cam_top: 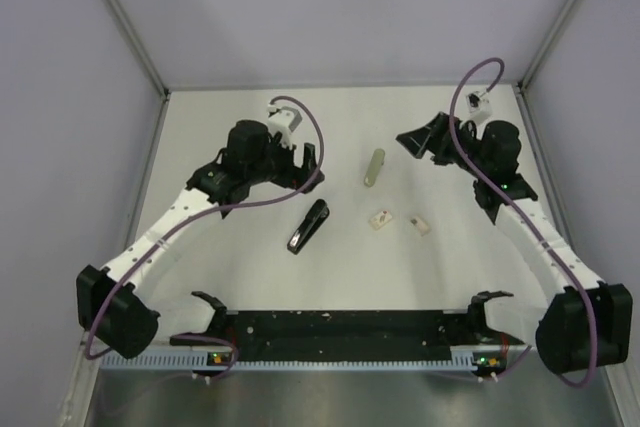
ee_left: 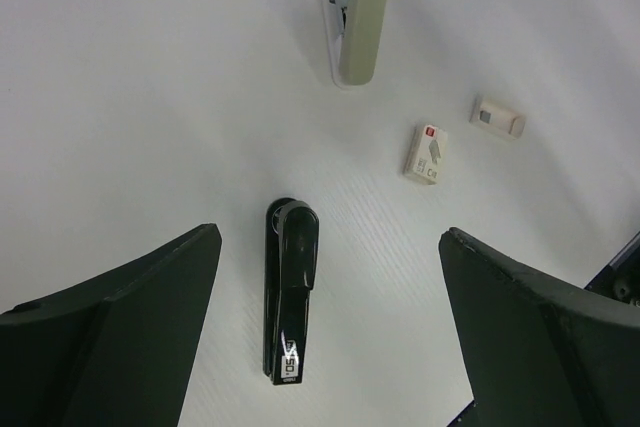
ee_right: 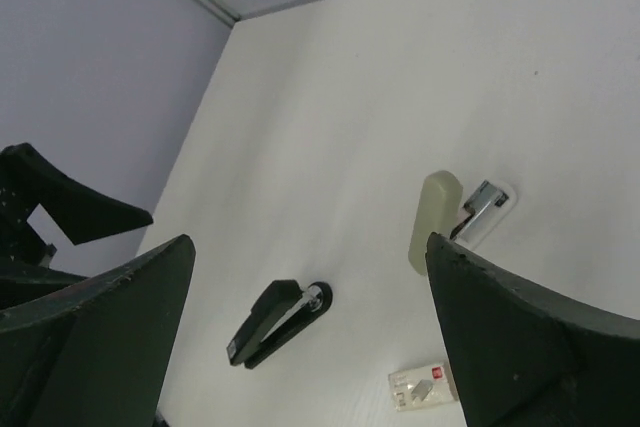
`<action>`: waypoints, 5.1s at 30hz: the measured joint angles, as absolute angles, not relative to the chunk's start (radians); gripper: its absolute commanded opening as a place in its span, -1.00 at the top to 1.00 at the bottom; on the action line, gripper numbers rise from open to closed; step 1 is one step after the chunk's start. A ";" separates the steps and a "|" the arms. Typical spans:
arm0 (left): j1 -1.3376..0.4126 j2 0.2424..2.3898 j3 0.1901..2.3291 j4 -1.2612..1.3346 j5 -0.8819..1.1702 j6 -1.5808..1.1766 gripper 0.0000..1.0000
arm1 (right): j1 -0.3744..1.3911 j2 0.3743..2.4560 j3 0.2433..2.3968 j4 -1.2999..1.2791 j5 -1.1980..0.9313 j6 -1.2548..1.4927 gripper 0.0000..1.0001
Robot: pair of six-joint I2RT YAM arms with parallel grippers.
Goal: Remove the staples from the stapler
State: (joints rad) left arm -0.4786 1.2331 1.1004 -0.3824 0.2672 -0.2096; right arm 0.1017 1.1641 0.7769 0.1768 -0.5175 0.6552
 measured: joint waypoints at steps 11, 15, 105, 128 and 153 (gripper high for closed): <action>-0.671 1.312 1.017 -0.398 -0.072 -0.171 -0.87 | 0.250 1.077 0.941 -0.237 -0.193 0.463 -0.98; -0.772 1.386 1.017 -0.402 -0.166 -0.151 -0.82 | 0.290 1.073 0.923 -0.314 -0.165 0.447 -0.98; -0.894 1.194 0.790 -0.128 0.049 0.030 1.00 | 0.593 1.310 0.873 -0.299 -0.353 0.474 -0.72; -0.897 0.937 0.645 -0.003 0.068 0.021 1.00 | 0.602 1.328 0.873 -0.324 -0.292 0.477 -0.72; -0.897 0.796 0.484 0.410 0.054 -0.082 1.00 | 0.666 1.382 0.873 -0.337 -0.255 0.526 -0.71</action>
State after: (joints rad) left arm -0.8974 0.7963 0.4835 0.4103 0.0540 -0.0818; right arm 0.6659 1.3819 0.8734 -0.3374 -0.2554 0.5262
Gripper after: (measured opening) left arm 0.381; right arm 0.858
